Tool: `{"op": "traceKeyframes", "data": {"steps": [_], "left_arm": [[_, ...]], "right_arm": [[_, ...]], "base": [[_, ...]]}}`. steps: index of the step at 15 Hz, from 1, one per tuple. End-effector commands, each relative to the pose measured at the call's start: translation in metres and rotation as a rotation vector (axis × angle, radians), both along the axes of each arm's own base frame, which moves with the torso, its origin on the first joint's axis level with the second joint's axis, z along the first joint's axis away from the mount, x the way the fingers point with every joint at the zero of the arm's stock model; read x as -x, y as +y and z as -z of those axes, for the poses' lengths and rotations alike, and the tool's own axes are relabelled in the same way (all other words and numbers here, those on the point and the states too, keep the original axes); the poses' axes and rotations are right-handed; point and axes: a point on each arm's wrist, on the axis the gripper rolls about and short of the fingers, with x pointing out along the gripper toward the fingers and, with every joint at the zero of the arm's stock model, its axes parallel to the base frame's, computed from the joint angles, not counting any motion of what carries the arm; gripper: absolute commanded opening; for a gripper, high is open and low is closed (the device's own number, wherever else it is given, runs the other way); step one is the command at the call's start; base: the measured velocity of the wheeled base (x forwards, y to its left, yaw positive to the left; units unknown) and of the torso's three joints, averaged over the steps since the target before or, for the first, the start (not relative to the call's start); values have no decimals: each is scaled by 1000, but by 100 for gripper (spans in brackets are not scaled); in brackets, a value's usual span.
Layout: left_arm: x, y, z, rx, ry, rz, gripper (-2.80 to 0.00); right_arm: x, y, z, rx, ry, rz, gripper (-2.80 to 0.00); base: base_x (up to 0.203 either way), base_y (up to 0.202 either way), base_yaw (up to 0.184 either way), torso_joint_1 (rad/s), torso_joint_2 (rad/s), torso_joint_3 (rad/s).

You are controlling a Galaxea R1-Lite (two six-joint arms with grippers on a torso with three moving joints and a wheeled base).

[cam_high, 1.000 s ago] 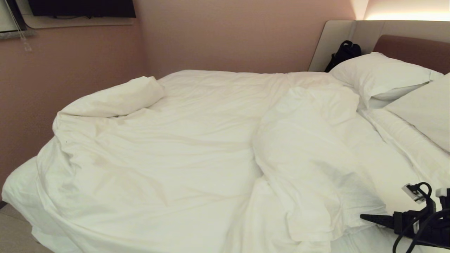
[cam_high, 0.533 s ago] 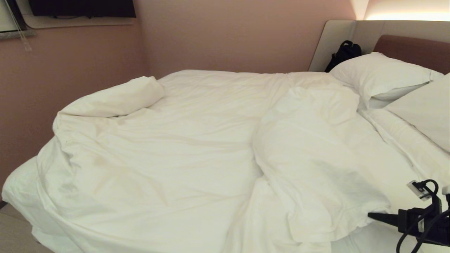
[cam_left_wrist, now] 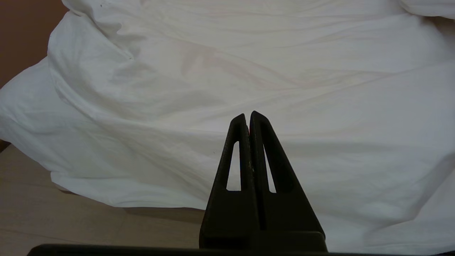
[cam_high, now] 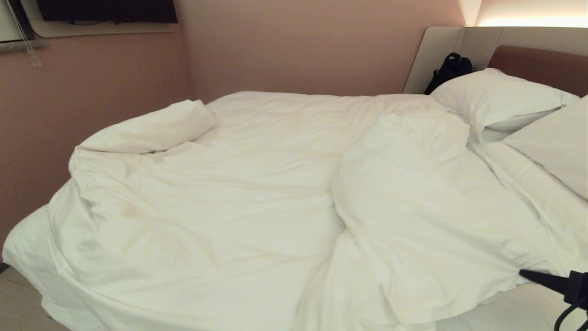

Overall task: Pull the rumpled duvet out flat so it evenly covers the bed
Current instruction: Flatten the corners of the folded blanket

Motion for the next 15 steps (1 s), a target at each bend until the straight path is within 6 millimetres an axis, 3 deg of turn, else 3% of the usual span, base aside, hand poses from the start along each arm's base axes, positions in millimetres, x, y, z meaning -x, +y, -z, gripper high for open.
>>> {"op": "traceKeyframes", "data": {"steps": [1,4,9,12,15], "left_arm": [[0,0,0,-1,0,0,-280],[0,0,0,0,1,0,-280],[0,0,0,-1,-1,0,-280],[0,0,0,-1,0,0,-280],[0,0,0,-1,-1,0,-280]], "right_arm": [[15,0,-24,17,-66,68,-280],[37,9,-61,-18,-145,175,-280],[86,48,-117,-53,-223,325,-280],[111,71,-132,-46,-152,504,-280],[132,93,-133,-19,-138,585,-280]], "base": [[0,0,0,0,0,0],[0,0,0,0,0,0],[0,0,0,0,0,0],[0,0,0,0,0,0],[0,0,0,0,0,0]]}}
